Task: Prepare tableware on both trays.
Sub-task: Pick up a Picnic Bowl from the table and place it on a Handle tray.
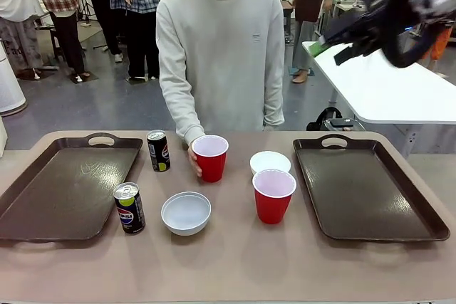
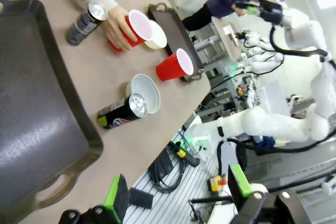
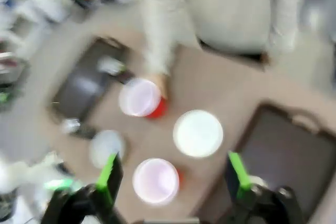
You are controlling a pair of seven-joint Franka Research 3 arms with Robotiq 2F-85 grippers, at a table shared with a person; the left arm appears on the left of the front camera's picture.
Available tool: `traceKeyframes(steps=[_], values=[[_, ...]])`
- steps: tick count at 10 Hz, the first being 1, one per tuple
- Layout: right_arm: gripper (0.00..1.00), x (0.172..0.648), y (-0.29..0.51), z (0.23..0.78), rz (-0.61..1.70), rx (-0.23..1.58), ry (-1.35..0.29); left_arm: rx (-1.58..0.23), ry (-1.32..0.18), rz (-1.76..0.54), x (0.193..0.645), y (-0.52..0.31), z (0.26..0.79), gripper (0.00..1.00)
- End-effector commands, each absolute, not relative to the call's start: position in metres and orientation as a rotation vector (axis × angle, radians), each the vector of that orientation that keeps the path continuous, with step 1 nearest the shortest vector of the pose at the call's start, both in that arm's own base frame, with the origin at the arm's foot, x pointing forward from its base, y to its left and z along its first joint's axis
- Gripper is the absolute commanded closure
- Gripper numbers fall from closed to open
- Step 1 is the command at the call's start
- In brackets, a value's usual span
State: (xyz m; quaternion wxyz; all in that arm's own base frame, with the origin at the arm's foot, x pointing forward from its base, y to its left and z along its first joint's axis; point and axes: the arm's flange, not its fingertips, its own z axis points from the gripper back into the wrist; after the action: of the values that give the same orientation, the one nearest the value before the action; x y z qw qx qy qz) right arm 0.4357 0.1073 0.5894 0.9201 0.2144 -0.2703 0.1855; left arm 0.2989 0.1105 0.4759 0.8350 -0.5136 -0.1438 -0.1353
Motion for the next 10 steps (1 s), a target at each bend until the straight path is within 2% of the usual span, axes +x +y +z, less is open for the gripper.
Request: traceKeyframes(steps=[1, 3, 4, 5, 7, 8, 9, 10], values=[[0.00, 0.459, 0.119, 0.556, 0.247, 0.311, -0.288, -1.107, -0.332, -0.307, 0.299, 0.111, 0.474, 0.00], [0.00, 0.453, 0.122, 0.526, 0.207, 0.194, -0.177, -1.107, -0.332, -0.307, 0.299, 0.111, 0.474, 0.00], [0.00, 0.440, 0.123, 0.532, 0.162, 0.225, -0.088, -1.107, -0.332, -0.307, 0.299, 0.111, 0.474, 0.00], [0.00, 0.460, 0.118, 0.512, 0.233, 0.171, -0.282, -1.107, -0.332, -0.307, 0.299, 0.111, 0.474, 0.00], [0.00, 0.460, 0.118, 0.512, 0.233, 0.171, -0.282, -1.107, -0.332, -0.307, 0.299, 0.111, 0.474, 0.00], [0.00, 0.453, 0.118, 0.510, 0.207, 0.171, -0.207, -1.107, -0.332, -0.307, 0.299, 0.111, 0.474, 0.00], [0.00, 0.472, 0.138, 0.485, 0.198, 0.021, 0.023, -1.107, -0.332, -0.307, 0.299, 0.111, 0.474, 0.00], [0.00, 0.488, 0.160, 0.471, 0.174, 0.029, 0.049, -1.107, -0.332, -0.307, 0.299, 0.111, 0.474, 0.00]])
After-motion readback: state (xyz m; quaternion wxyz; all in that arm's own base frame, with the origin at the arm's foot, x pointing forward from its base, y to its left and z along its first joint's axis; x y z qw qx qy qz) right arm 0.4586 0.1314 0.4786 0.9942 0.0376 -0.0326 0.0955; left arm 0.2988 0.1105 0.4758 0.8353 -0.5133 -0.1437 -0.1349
